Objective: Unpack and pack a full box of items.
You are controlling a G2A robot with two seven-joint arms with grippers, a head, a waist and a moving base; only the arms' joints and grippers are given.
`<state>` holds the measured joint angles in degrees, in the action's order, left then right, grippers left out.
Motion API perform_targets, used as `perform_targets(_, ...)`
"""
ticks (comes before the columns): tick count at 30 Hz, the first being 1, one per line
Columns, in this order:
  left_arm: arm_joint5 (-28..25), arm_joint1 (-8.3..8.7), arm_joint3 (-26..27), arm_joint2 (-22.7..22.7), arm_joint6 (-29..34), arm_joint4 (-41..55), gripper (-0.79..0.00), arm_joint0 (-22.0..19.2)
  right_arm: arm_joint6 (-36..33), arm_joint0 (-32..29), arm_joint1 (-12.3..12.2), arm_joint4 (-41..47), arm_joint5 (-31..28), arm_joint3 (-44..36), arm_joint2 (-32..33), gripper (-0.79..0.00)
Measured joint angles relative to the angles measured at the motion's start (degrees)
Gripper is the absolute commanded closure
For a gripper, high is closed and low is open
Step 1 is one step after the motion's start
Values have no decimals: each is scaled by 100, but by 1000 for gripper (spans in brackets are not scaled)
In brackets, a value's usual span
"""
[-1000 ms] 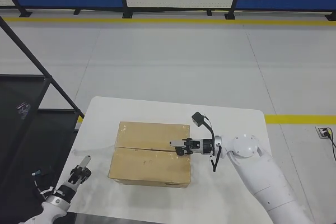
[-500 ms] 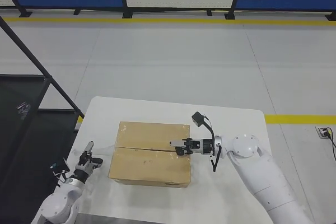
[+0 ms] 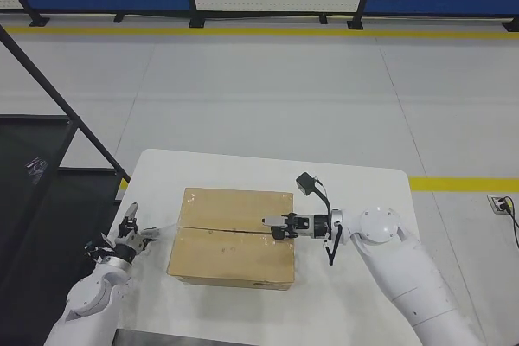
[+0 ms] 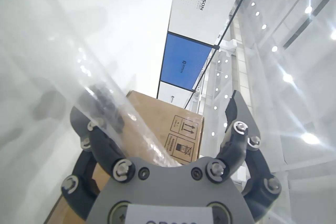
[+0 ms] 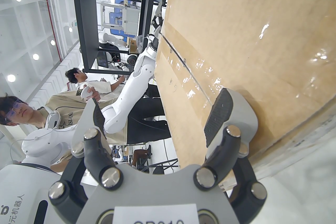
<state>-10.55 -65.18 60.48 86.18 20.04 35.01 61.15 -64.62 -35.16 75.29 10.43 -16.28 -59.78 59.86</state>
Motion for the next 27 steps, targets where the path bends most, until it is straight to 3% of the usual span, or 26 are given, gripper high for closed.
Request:
perform_targets(5,-697,12,179,219,276,128,-785,126,0,0,0,0,0,0,0,-785)
perform_targets(12,-1326,70,980,684,226,-33,-785,577,0,0,0,0,0,0,0,-785)
perform_targets(20,-1502,123,2290,1040,-226,-1092,-785,1220,0,0,0,0,0,0,0,-785)
perform_targets(27,-1485,116,3232,1089,-560,-1899,-785,1608,0,0,0,0,0,0,0,-785)
